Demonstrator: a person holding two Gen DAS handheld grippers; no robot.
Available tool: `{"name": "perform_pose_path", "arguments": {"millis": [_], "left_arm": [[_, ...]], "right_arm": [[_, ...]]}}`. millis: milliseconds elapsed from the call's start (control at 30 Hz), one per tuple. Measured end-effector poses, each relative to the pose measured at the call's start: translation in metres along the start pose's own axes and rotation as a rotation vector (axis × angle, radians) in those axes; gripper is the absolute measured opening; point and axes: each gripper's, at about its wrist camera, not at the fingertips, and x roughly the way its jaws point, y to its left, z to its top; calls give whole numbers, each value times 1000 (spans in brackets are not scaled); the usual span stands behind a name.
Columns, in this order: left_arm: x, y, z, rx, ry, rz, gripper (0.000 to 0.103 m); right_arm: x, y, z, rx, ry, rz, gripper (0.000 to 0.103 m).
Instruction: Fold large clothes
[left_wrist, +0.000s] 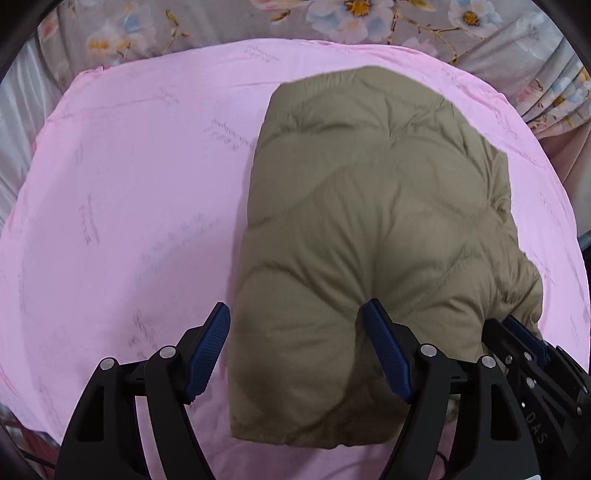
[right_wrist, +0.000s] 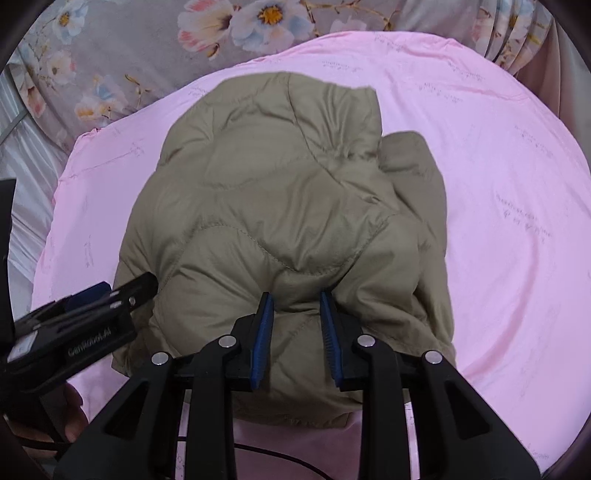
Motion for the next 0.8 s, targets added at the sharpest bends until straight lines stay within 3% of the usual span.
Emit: {"name": "perform_pose_path", "arguments": {"millis": [333, 800], "left_arm": [[15, -1, -9, 13, 10, 42, 84], [25, -7, -15, 49, -39, 90, 86]], "right_arm": [[19, -6, -8, -11, 1, 14, 26], [31, 0, -18, -38, -42, 7, 26]]}}
